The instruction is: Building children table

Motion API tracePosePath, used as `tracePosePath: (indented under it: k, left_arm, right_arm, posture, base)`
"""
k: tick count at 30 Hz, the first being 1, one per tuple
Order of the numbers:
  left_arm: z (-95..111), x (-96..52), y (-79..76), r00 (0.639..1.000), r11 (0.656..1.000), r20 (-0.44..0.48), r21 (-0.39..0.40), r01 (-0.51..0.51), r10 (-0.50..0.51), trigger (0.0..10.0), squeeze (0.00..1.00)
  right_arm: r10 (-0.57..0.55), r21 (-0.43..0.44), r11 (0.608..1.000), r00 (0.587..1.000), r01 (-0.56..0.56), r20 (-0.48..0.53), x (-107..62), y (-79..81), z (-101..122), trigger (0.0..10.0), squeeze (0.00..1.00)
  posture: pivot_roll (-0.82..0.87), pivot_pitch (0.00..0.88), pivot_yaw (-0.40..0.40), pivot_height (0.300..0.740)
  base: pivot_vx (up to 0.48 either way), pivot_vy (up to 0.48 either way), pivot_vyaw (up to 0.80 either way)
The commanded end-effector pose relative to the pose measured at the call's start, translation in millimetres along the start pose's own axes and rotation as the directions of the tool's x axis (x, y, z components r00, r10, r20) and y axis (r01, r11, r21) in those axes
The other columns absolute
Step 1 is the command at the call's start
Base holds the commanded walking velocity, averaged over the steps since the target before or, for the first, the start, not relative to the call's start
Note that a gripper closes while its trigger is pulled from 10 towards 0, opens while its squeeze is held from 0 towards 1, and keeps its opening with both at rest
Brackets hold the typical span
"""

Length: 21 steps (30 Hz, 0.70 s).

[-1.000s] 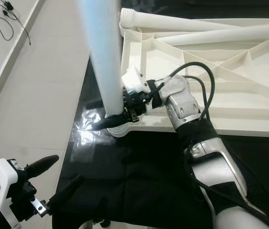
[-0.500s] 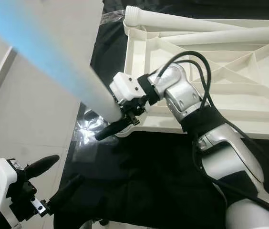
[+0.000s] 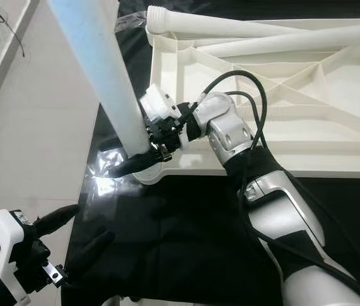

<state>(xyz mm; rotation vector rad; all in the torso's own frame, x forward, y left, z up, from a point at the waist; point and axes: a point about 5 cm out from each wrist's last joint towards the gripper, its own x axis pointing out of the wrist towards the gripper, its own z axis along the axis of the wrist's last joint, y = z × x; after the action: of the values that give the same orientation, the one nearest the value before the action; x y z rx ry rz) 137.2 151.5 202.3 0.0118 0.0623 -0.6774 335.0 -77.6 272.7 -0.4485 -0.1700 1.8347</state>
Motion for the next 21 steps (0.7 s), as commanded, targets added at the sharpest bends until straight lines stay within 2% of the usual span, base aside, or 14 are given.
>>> tracePosePath:
  k: [1, 7, 9, 10, 11, 12, 13, 14, 15, 16, 17, 18, 20, 21]
  left_arm:
    - [-3, -1.4, -2.1, 1.0, 1.0, -0.019, -0.018, 0.006, -0.007, 10.0, 0.0]
    - [-4, 0.5, 1.6, 1.0, 1.0, -0.023, -0.007, 0.005, -0.006, 10.0, 0.0]
    - [-5, 0.8, 2.7, 1.0, 1.0, -0.024, -0.004, 0.003, -0.003, 10.0, 0.0]
    - [-5, 1.0, 3.3, 1.0, 1.0, -0.025, 0.0, 0.0, 0.0, 10.0, 0.0]
    - [-5, 1.0, 3.3, 1.0, 1.0, -0.025, 0.0, 0.0, 0.0, 10.0, 0.0]
    - [-6, 1.2, 4.4, 1.0, 1.0, -0.026, 0.007, -0.007, 0.007, 10.0, 0.0]
    - [-7, 1.6, 6.3, 1.0, 1.0, -0.025, 0.013, -0.016, 0.016, 10.0, 0.0]
    - [-7, 2.0, 7.8, 0.999, 1.0, -0.022, 0.018, -0.023, 0.024, 10.0, 0.0]
    - [-7, 2.0, 7.8, 0.999, 1.0, -0.022, 0.018, -0.023, 0.024, 10.0, 0.0]
    - [-8, 3.1, 10.5, 0.999, 0.999, -0.02, 0.022, -0.028, 0.029, 10.0, 0.0]
    - [-8, 3.1, 10.5, 0.999, 0.999, -0.02, 0.022, -0.028, 0.029, 10.0, 0.0]
    - [-8, 4.1, 12.6, 0.999, 0.999, -0.019, 0.029, -0.032, 0.033, 10.0, 0.0]
    - [-8, 6.4, 18.0, 0.999, 0.997, -0.016, 0.056, -0.047, 0.048, 10.0, 0.0]
    - [-8, 6.4, 18.0, 0.999, 0.997, -0.016, 0.056, -0.047, 0.048, 10.0, 0.0]
  right_arm:
    - [-0.129, 0.153, 0.979, 0.99, 0.137, -0.061, -7.5, 13.7, -41, 10.0, 0.0]
    - [-0.302, 0.137, 0.941, 0.951, 0.309, -0.072, -3.5, 34.2, -47, 10.0, 0.0]
    - [-0.337, 0.148, 0.926, 0.937, 0.347, -0.092, -1.2, 39.0, -49, 10.0, 0.0]
    - [-0.384, 0.166, 0.902, 0.916, 0.399, -0.115, 1.4, 44.2, -52, 10.0, 0.0]
    - [-0.384, 0.166, 0.902, 0.916, 0.399, -0.115, 1.4, 44.2, -52, 10.0, 0.0]
    - [-0.564, 0.154, 0.794, 0.807, 0.588, -0.176, 12.6, 51.0, -58, 10.0, 0.0]
    - [-0.752, 0.198, 0.577, 0.61, 0.792, -0.248, 20.1, 62.6, -64, 10.0, 0.0]
    - [-0.83, 0.214, 0.422, 0.471, 0.881, -0.298, 25.6, 81.0, -66, 10.0, 0.0]
    - [-0.83, 0.214, 0.422, 0.471, 0.881, -0.298, 25.6, 81.0, -66, 10.0, 0.0]
    - [-0.875, 0.194, 0.312, 0.361, 0.93, -0.323, 29.3, 93.1, -66, 10.0, 0.0]
    - [-0.875, 0.194, 0.312, 0.361, 0.93, -0.323, 29.3, 93.1, -66, 10.0, 0.0]
    - [-0.888, 0.221, 0.268, 0.329, 0.938, -0.32, 36.2, 100.0, -66, 10.0, 0.0]
    - [-0.905, 0.239, 0.234, 0.301, 0.943, -0.3, 44.1, 100.0, -67, 10.0, 0.0]
    - [-0.905, 0.239, 0.234, 0.301, 0.943, -0.3, 44.1, 100.0, -67, 10.0, 0.0]
  posture:
    - [0.07, 0.431, 0.083, 0.74]
    - [0.06, 0.426, 0.078, 0.74]
    - [0.05, 0.42, 0.066, 0.74]
    - [0.05, 0.42, 0.066, 0.74]
    - [0.05, 0.42, 0.066, 0.74]
    - [0.04, 0.406, 0.052, 0.74]
    - [0.03, 0.394, 0.052, 0.74]
    - [0.03, 0.394, 0.052, 0.74]
    - [0.03, 0.394, 0.052, 0.74]
    - [0.02, 0.387, 0.066, 0.74]
    - [0.02, 0.387, 0.066, 0.74]
    - [0.01, 0.382, 0.068, 0.74]
    - [0.03, 0.346, 0.07, 0.74]
    - [0.03, 0.346, 0.07, 0.74]
  base:
    - [0.0, 0.0, 0.0]
    - [0.0, 0.0, 0.0]
    - [0.0, 0.0, 0.0]
    - [0.0, 0.0, 0.0]
    - [0.0, 0.0, 0.0]
    - [0.0, 0.0, 0.0]
    - [0.0, 0.0, 0.0]
    - [0.0, 0.0, 0.0]
    - [0.0, 0.0, 0.0]
    - [0.0, 0.0, 0.0]
    - [0.0, 0.0, 0.0]
    - [0.0, 0.0, 0.0]
    - [0.0, 0.0, 0.0]
    - [0.0, 0.0, 0.0]
